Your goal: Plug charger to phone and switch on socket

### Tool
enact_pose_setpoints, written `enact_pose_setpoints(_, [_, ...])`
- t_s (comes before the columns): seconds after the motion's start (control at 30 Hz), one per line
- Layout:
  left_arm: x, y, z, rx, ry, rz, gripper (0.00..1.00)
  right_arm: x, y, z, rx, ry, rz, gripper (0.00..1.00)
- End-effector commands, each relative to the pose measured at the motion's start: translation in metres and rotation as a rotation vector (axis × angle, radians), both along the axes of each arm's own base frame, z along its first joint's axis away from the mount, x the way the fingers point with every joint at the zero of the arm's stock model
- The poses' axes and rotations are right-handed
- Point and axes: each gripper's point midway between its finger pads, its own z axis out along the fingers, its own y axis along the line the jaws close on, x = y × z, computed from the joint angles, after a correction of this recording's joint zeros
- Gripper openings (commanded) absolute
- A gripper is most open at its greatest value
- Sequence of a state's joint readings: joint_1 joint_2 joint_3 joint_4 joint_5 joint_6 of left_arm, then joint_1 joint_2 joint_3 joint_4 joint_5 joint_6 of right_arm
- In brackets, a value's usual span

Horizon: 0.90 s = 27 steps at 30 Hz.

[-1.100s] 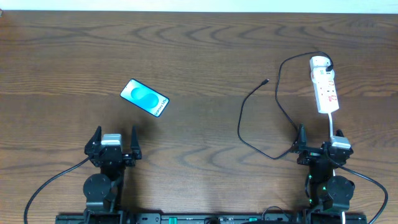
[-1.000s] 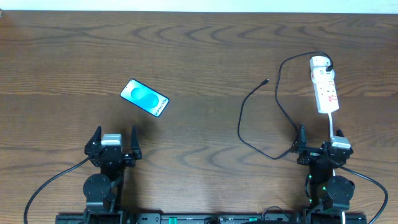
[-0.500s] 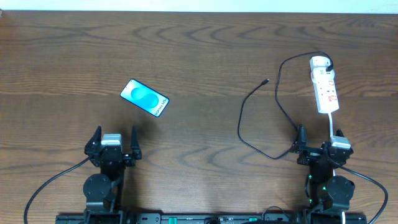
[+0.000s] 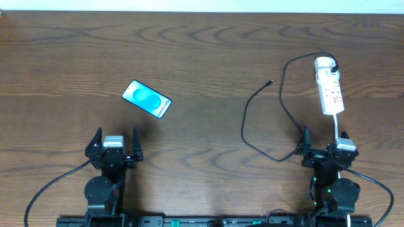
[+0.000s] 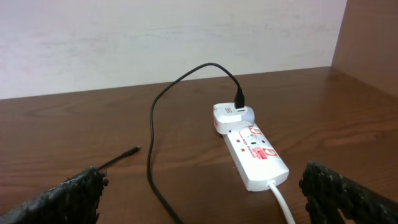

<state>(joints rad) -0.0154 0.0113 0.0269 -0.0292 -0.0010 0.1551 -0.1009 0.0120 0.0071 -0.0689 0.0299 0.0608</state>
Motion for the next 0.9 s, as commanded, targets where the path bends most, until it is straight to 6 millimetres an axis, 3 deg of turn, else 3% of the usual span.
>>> enact_pose_setpoints(0.0, [0.002,0.005,0.003,0.011,-0.033,0.030,0.88,-0.001,-0.002,0.000,0.013,-0.003,-0.009,0.99])
enact_pose_setpoints(0.2, [-0.007,0.006,0.084,-0.001,-0.369,0.036,0.88,-0.001,-0.002,0.000,0.013,-0.003,-0.009,0.99])
enact_pose_setpoints(0.43, [-0.035,0.006,0.157,-0.010,-0.632,0.037,0.88,-0.001,-0.002,0.000,0.013,-0.003,-0.009,0.99])
enact_pose_setpoints(0.67, [-0.053,0.007,0.209,-0.015,-0.765,0.037,0.88,-0.001,-0.002,0.000,0.013,-0.003,-0.009,0.99])
enact_pose_setpoints(0.87, [-0.037,0.006,0.254,-0.014,-0.753,0.036,0.88,-0.001,-0.002,0.000,0.013,-0.003,-0.009,0.99])
